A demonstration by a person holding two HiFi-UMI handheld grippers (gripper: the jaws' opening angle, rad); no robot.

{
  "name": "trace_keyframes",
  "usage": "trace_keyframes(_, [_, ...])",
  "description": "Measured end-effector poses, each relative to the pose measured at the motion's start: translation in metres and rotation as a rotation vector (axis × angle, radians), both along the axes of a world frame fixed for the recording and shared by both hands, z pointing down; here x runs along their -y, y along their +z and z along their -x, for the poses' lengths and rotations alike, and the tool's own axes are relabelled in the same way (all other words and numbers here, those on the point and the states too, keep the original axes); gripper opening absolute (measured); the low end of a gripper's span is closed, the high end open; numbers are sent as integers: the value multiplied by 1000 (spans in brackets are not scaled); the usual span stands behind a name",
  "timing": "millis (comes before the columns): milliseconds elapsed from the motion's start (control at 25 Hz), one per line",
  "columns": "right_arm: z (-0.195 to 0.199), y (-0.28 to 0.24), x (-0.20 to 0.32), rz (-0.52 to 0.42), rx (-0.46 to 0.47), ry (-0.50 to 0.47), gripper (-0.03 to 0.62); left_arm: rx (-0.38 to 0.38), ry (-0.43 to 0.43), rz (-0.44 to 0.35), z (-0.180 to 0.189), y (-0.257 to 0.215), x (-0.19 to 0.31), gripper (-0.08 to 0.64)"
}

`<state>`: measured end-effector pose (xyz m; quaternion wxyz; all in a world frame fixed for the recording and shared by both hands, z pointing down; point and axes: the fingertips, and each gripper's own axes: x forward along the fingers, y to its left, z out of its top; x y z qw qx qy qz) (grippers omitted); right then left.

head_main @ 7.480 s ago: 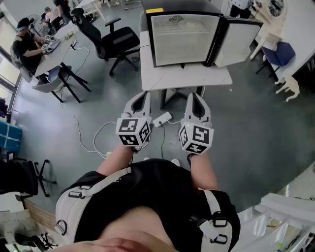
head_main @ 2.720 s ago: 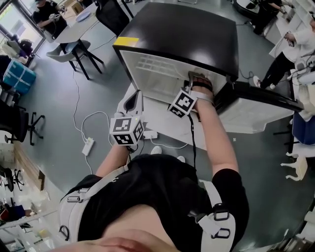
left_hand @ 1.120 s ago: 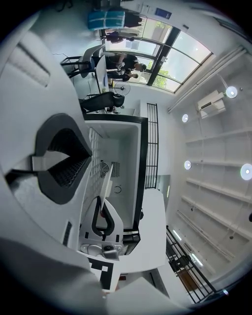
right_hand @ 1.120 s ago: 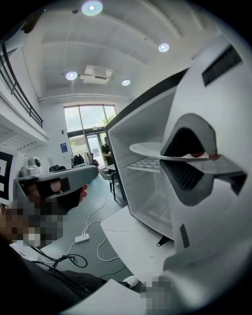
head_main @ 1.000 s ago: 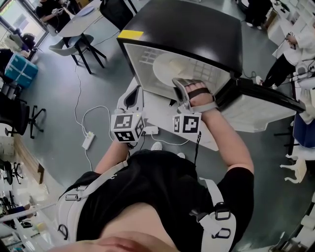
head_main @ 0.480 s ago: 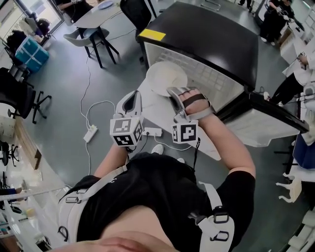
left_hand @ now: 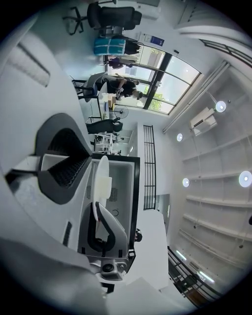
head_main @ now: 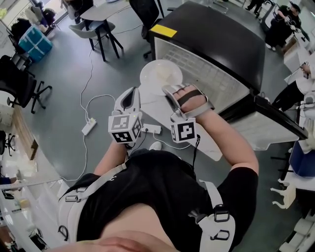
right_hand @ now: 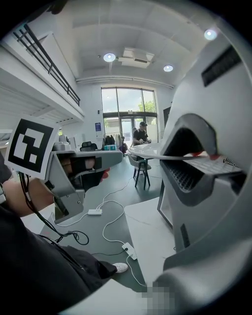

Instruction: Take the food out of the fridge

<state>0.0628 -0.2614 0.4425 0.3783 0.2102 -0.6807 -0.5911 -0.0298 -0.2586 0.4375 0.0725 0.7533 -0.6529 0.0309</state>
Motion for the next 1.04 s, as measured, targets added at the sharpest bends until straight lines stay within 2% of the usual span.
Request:
trace_keyframes(480, [-1,4,1,22,-9,-5,26,-10,-26,-9,4,-5,2,-2])
trace_keyframes(1040, [-20,1,12,25,5,31,26,-4,-13,-4,-11,-4,5,-2])
